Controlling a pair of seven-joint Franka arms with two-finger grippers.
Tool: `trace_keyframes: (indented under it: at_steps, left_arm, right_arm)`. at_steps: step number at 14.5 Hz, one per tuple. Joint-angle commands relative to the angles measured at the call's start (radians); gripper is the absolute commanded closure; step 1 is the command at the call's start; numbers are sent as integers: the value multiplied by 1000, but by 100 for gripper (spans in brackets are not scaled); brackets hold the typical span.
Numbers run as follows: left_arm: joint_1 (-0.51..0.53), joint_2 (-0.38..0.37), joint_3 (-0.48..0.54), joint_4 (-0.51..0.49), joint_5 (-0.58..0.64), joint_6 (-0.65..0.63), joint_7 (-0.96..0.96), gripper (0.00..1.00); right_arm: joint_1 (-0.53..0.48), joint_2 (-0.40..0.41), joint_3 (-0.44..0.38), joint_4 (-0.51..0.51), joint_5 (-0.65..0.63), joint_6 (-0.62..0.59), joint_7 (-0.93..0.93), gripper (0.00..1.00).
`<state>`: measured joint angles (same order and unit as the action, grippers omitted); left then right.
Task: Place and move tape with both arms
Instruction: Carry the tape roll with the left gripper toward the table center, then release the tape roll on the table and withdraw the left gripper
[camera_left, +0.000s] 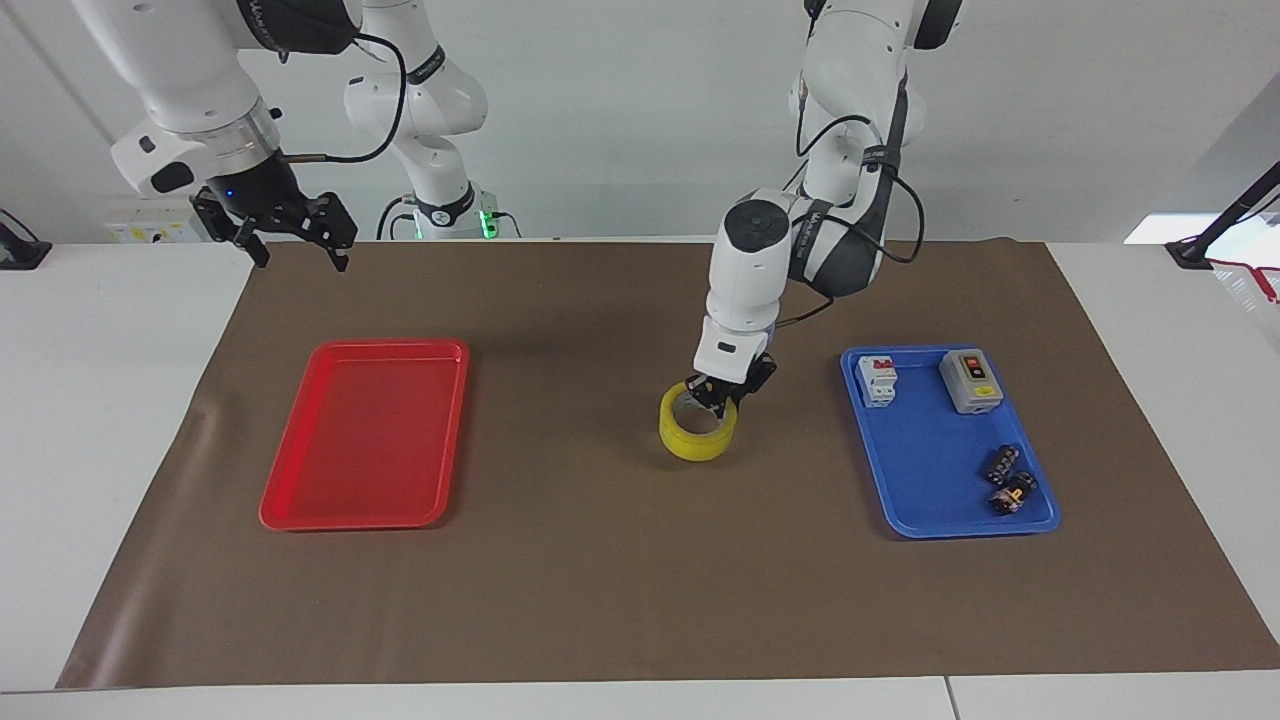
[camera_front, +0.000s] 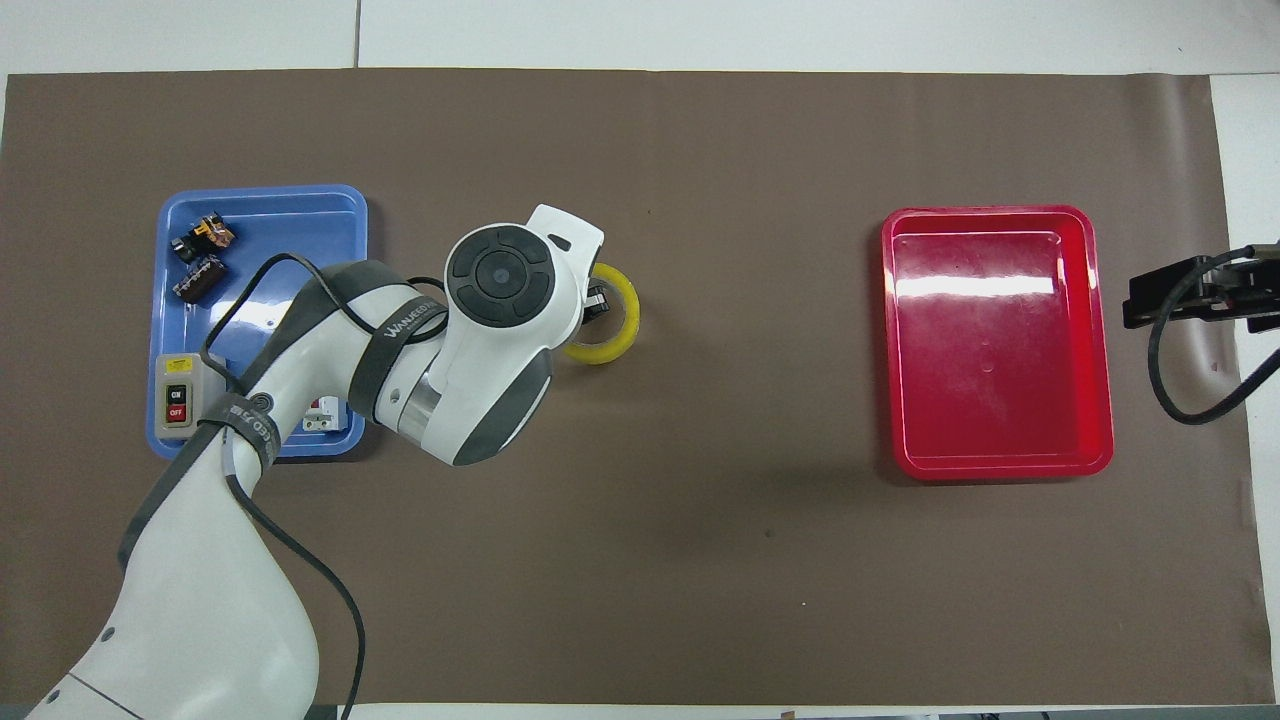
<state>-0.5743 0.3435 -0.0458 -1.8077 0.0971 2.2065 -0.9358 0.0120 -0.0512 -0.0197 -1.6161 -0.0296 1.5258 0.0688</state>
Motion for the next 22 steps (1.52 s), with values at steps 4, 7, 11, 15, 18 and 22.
trace_keyframes:
  at_steps: [4,7,11,15,18,22]
  left_arm:
    - [-39,28,14,-33,36,48,-41,84]
    - [-53,23,14,-52,36,59,-34,5]
    - [-35,-21,12,-48,36,50,-15,0]
    - [71,-109,9,-52,30,-11,110,0]
    - [149,-173,7,-52,4,-108,269,0]
    - [276,-260,11,-42,-100,-218,521,0]
  right_arm:
    - [-18,-12,6,-22,7,20,-29,0]
    - [-17,-16,6,-33,7,33,-44,0]
    - [-18,-16,6,-34,5,34,-60,0]
    - [-17,-16,6,-34,5,34,-60,0]
    - [-18,-18,7,-41,5,34,-61,0]
    - [6,-33,20,-80,-1,74,-63,0]
